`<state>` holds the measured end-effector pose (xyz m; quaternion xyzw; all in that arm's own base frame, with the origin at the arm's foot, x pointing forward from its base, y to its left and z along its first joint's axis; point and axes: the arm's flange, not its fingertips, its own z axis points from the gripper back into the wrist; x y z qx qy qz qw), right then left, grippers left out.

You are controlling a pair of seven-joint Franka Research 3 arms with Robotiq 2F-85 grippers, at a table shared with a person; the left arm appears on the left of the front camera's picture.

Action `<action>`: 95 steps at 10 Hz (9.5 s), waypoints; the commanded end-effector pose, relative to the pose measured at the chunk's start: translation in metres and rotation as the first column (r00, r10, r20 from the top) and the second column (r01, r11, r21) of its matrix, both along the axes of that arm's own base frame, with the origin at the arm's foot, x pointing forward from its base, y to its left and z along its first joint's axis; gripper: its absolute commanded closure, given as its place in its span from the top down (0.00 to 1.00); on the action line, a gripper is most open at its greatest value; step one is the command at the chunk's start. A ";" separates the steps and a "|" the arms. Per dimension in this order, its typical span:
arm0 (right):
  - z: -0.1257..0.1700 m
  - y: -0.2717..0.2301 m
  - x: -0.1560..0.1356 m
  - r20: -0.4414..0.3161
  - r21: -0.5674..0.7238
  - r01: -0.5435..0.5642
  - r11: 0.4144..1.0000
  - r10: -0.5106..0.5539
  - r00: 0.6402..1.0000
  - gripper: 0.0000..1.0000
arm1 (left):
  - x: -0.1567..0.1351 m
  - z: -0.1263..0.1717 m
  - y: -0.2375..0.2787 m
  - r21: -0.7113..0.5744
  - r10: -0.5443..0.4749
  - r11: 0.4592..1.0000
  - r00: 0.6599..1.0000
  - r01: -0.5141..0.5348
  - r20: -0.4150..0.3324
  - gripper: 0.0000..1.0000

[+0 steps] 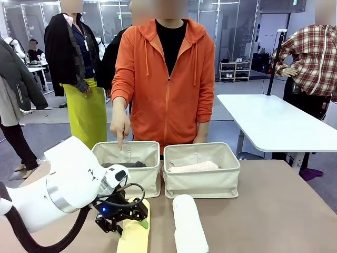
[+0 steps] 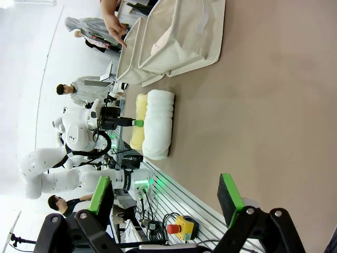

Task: Divide the towels into two baskets.
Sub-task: Pick up one hotel-folded towel from the bottom of the table and place it in the Fabric basket indicated by the person.

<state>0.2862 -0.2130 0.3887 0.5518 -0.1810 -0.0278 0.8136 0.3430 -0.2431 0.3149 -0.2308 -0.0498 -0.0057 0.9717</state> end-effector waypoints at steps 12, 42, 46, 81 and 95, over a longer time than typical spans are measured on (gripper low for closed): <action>0.003 0.001 0.001 0.008 0.003 -0.003 1.000 0.003 1.000 1.00 | -0.036 0.114 0.015 0.206 -0.167 0.971 0.957 0.118 0.238 0.22; 0.003 0.001 0.001 0.008 0.003 -0.003 1.000 0.003 1.000 1.00 | 0.179 0.164 0.047 0.844 -0.990 0.089 -0.048 0.529 0.135 0.36; 0.003 0.001 0.001 0.008 0.003 -0.003 1.000 0.003 1.000 1.00 | 0.215 0.125 0.037 0.792 -0.992 0.107 0.013 0.601 0.124 0.36; 0.003 0.001 0.001 0.008 0.003 -0.003 1.000 0.003 1.000 1.00 | 0.106 0.213 0.163 0.145 -0.796 0.534 0.438 0.833 0.418 1.00; 0.003 0.001 0.001 0.008 0.003 -0.003 1.000 0.003 1.000 1.00 | -0.105 0.076 0.500 -0.576 0.321 0.813 0.892 -0.088 0.317 1.00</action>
